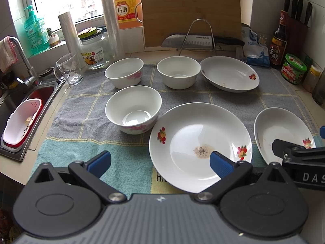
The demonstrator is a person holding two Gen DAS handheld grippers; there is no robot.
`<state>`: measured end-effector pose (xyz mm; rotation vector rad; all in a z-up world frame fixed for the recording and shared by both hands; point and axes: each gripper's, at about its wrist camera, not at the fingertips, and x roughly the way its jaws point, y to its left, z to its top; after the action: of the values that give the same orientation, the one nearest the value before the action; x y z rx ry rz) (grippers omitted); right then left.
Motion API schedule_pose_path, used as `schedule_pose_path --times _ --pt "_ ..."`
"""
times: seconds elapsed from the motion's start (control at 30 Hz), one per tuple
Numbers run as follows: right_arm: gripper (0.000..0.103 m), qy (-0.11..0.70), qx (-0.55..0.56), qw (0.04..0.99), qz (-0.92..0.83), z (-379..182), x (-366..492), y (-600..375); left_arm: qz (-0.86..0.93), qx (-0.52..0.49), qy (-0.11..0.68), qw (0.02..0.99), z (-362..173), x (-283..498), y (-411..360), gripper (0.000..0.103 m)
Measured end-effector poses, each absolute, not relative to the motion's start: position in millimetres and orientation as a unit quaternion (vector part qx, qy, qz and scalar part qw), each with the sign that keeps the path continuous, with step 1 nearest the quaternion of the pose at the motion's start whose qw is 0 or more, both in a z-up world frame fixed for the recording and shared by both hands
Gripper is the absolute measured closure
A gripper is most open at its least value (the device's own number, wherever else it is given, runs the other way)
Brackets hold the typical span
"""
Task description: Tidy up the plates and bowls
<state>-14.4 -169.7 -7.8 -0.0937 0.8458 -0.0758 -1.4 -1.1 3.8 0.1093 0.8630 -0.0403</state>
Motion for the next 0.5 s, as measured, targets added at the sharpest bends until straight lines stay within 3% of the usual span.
schedule_pose_path --times 0.5 --pt "0.0 0.409 -0.046 0.911 -0.036 -6.8 -14.8 -169.6 -0.019 0.048 0.419 0.907 9.6 -0.7 1.5 0.001"
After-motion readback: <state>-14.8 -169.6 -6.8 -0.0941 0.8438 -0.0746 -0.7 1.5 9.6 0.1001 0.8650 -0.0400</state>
